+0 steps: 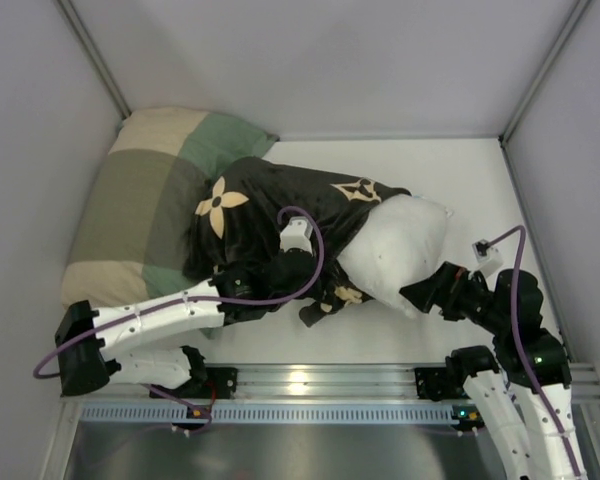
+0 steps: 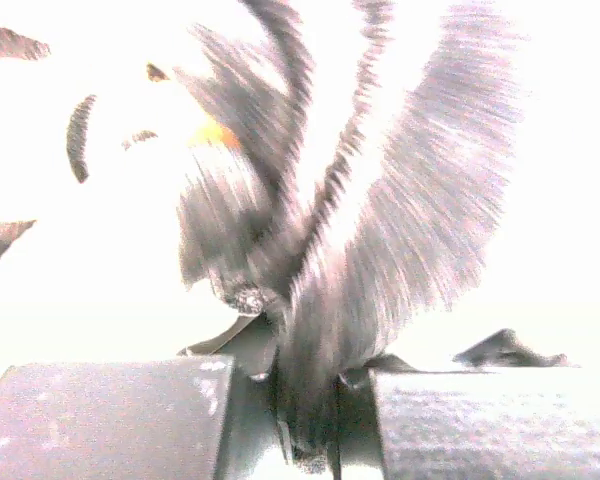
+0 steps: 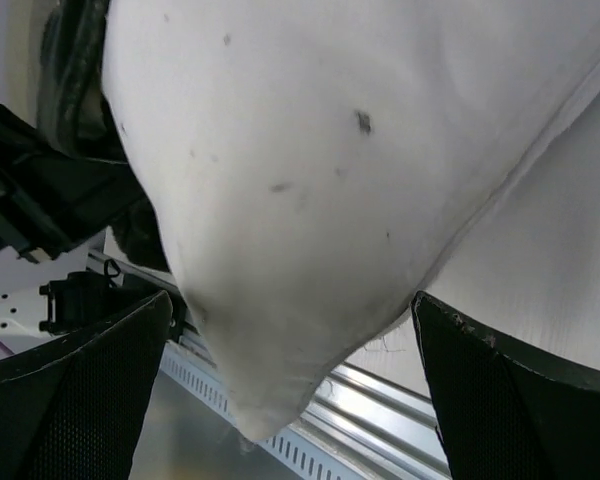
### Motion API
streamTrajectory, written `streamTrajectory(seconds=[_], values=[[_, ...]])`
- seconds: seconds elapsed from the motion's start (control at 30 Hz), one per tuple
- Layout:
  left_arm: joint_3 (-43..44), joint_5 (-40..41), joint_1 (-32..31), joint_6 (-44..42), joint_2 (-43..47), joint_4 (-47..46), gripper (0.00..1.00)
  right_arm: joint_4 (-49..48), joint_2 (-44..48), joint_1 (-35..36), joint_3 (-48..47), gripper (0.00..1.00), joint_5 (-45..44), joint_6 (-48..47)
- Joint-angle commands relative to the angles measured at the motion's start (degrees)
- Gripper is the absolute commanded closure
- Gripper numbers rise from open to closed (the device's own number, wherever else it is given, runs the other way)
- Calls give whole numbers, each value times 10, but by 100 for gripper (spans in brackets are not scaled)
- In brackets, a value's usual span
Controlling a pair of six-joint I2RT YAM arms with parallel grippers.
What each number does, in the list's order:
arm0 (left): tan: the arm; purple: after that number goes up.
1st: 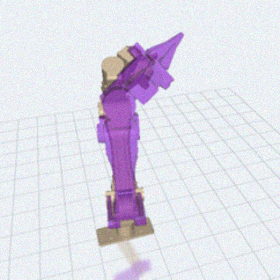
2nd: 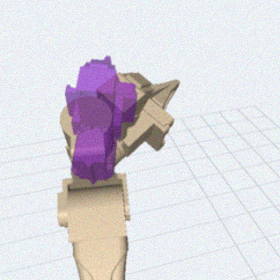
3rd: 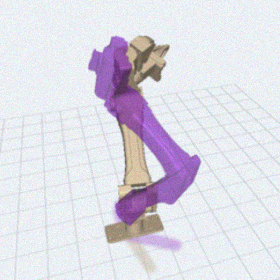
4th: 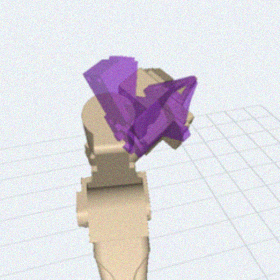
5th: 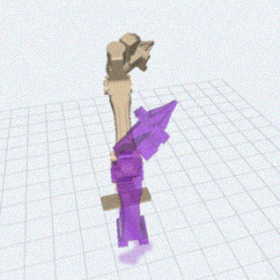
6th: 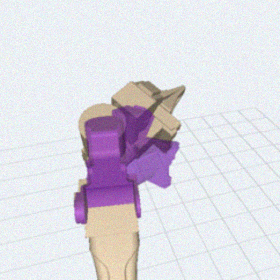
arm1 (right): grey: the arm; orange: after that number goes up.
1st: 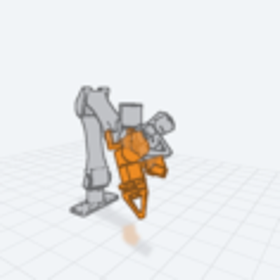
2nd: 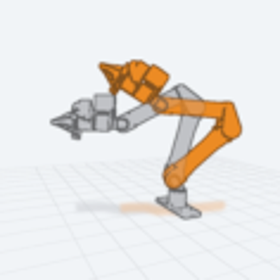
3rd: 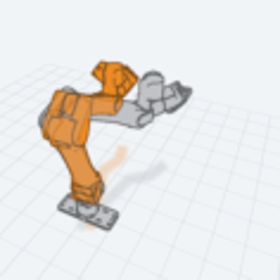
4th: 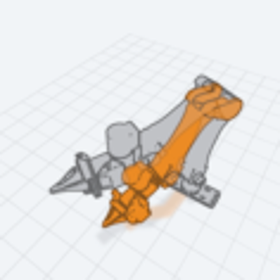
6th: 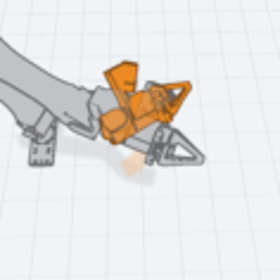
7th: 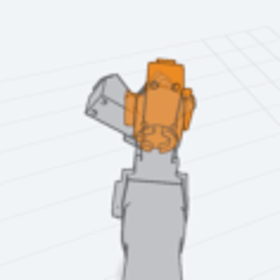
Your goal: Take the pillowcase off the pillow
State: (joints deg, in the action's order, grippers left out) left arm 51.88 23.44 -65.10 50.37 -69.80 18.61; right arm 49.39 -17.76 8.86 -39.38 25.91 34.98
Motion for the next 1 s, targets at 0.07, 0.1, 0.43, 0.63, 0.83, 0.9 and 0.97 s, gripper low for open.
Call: streamTrajectory(seconds=[0.07,0.1,0.43,0.63,0.83,0.9,0.97], values=[[42,12,9,-54,11,1,100,9,11,0,10,0,9,-1],[45,6,9,-62,-4,-3,100,9,15,0,11,0,16,-2],[96,-15,45,-84,-39,-4,100,54,28,1,9,0,-8,-27],[89,-30,55,-90,-30,-5,100,35,25,1,36,1,12,-29],[100,-41,59,-91,-42,-7,100,12,15,0,59,0,34,-24],[97,-46,58,-90,-43,-9,100,-2,11,0,60,1,34,-21],[87,-50,58,-82,-42,-11,100,-15,9,0,62,0,35,-14]])
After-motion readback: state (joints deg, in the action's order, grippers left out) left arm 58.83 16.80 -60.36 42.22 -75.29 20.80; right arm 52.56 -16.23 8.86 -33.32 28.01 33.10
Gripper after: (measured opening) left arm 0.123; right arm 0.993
